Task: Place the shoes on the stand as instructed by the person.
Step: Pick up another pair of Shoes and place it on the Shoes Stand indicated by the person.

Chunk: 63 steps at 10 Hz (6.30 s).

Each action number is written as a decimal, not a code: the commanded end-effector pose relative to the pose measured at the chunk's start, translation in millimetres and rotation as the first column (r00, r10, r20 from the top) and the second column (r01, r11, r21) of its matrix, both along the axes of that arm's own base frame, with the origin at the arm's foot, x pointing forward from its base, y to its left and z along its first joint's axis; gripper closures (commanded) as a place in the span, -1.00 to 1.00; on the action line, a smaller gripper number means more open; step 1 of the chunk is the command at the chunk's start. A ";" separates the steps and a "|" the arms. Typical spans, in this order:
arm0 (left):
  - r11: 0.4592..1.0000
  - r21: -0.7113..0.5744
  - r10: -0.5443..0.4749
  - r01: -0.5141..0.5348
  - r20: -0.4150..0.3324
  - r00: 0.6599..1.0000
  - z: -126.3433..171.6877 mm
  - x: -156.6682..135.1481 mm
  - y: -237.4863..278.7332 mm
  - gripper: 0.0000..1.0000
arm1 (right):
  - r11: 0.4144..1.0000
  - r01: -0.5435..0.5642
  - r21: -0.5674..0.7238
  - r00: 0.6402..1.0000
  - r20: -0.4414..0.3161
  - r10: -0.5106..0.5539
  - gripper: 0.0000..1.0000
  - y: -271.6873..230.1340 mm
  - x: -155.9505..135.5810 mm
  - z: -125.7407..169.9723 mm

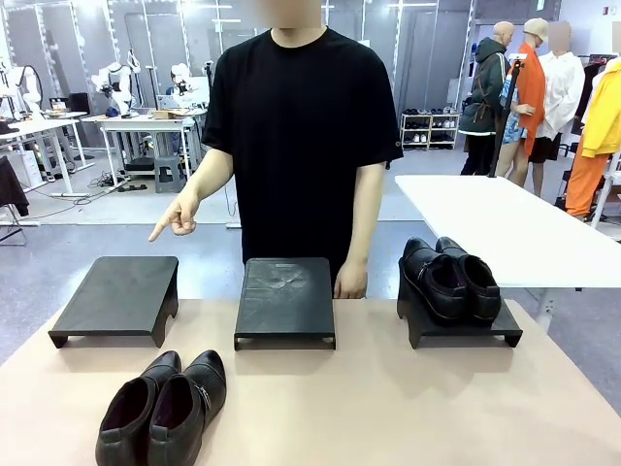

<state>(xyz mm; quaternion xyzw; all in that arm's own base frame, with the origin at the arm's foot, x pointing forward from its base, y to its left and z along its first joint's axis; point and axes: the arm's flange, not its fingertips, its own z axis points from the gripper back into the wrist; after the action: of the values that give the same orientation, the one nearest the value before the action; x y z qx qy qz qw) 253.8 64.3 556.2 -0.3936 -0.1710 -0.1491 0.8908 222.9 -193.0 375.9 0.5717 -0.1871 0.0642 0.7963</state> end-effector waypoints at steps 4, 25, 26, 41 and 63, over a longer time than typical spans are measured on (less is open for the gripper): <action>0.904 0.429 0.070 -0.001 -0.145 0.987 -10.6 40.6 -108.9 -1.00 | 1.000 0.006 0.008 1.000 0.011 -0.007 -1.00 0.8 -1.9 4.5; 0.798 0.597 0.283 -0.082 -0.252 0.925 -134.2 67.8 -236.8 -1.00 | 1.000 0.006 0.008 1.000 0.011 -0.007 -1.00 0.8 -1.9 4.5; 0.778 0.621 0.307 -0.091 -0.250 0.918 -141.7 70.7 -242.9 -1.00 | 1.000 0.006 0.008 1.000 0.011 -0.007 -1.00 0.8 -1.9 4.5; 0.654 0.731 0.449 -0.195 -0.168 0.878 -205.5 108.5 -277.6 -0.87 | 1.000 0.006 0.008 1.000 0.011 -0.007 -1.00 0.8 -1.9 4.5; 0.629 0.716 0.446 -0.302 -0.013 0.895 -117.7 58.9 -278.1 1.00 | 1.000 0.006 0.008 1.000 0.011 -0.007 -1.00 0.8 -1.9 4.5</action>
<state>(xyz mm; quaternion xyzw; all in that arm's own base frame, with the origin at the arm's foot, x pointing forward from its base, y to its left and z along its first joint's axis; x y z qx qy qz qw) 310.3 -219.4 432.5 0.0088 -0.0912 0.0175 0.9956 222.1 -193.7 376.1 0.5715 -0.1878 0.0627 0.7963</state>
